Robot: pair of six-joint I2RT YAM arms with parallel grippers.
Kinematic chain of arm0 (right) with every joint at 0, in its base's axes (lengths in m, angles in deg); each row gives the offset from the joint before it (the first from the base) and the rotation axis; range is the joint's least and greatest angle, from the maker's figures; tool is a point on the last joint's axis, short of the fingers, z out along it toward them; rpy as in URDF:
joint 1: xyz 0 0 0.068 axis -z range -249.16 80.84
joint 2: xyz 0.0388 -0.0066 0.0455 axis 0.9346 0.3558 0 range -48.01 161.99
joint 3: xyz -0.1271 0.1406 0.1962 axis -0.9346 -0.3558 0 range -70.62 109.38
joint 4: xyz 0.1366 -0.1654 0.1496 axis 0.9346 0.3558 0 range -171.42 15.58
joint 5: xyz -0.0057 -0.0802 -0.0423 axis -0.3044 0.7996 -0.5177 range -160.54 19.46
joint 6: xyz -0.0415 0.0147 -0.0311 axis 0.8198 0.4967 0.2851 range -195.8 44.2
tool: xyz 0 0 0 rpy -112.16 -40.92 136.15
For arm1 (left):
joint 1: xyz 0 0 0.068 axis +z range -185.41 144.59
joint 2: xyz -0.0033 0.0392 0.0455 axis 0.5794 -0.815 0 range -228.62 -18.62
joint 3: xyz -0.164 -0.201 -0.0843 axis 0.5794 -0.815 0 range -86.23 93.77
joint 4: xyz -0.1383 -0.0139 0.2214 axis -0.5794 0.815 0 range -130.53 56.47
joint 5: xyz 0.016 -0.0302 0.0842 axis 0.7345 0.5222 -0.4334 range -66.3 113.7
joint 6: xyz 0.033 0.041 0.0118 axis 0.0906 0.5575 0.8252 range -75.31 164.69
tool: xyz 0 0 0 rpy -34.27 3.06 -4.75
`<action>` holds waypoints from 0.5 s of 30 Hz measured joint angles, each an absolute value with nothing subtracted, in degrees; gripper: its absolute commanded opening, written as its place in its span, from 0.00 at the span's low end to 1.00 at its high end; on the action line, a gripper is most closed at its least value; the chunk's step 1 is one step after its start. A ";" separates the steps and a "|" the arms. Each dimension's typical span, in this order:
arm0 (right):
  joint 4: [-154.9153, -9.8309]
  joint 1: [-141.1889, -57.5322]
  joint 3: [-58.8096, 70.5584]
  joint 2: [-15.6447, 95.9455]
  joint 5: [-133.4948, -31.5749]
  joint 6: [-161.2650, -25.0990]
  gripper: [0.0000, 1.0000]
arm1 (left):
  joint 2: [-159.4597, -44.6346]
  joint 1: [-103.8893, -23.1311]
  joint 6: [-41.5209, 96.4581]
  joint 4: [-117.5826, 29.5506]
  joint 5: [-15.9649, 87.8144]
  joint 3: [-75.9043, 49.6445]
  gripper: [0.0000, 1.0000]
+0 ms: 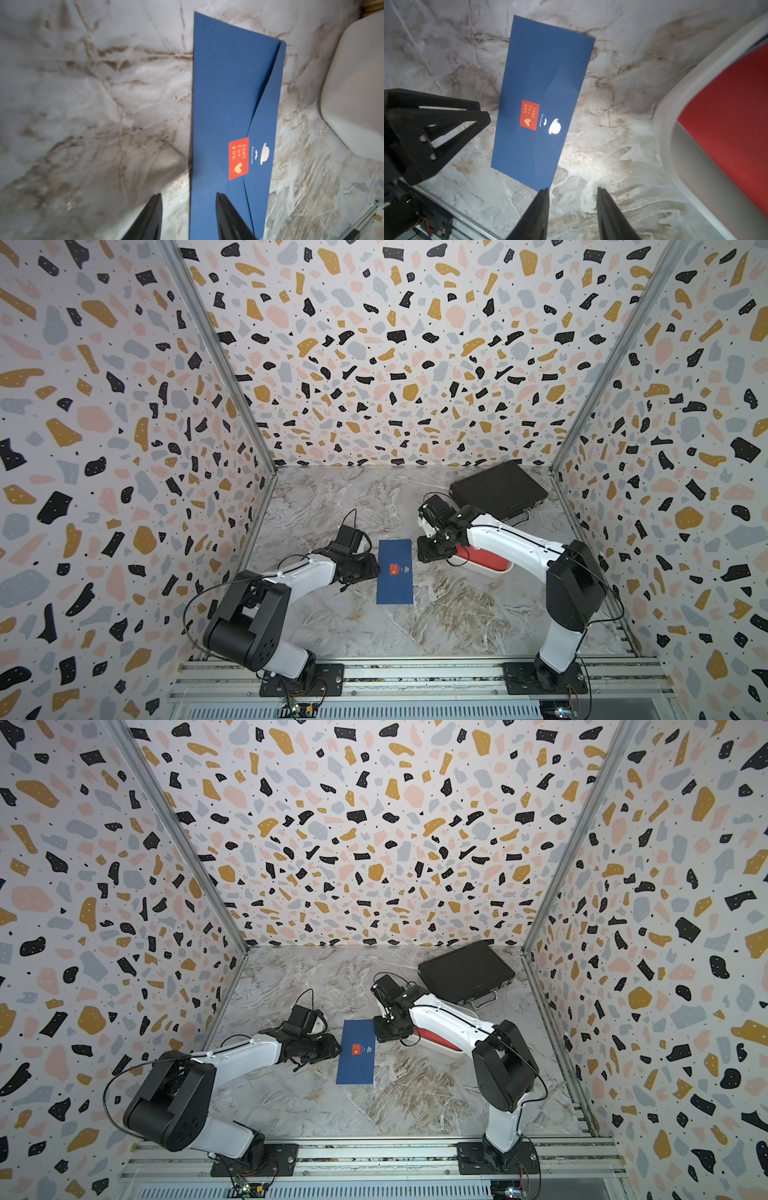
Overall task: Put the sealed envelopes into the storage box
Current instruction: Adjust the envelope at the center of the board.
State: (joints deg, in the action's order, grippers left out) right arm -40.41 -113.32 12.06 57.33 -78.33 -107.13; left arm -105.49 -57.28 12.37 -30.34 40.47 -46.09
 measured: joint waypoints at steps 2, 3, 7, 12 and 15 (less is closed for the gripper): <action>-41.74 -113.93 12.06 59.90 -78.28 -108.88 0.47 | -106.45 -57.26 12.40 -30.88 40.89 -45.88 0.44; -42.24 -114.06 12.10 61.22 -78.31 -109.58 0.47 | -106.62 -57.26 12.42 -31.37 40.97 -45.83 0.43; -43.64 -114.17 12.43 66.00 -78.87 -111.59 0.48 | -107.19 -57.26 12.44 -32.63 41.45 -45.83 0.42; -44.60 -114.17 13.46 68.95 -79.38 -112.90 0.49 | -107.43 -57.26 12.09 -33.40 42.13 -45.98 0.41; -45.24 -114.17 14.42 69.43 -80.14 -113.16 0.49 | -107.48 -57.26 11.74 -33.86 42.72 -46.25 0.40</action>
State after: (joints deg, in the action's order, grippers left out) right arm -45.24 -114.17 14.42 69.43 -80.14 -113.16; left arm -107.48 -57.26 11.74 -33.86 42.72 -46.25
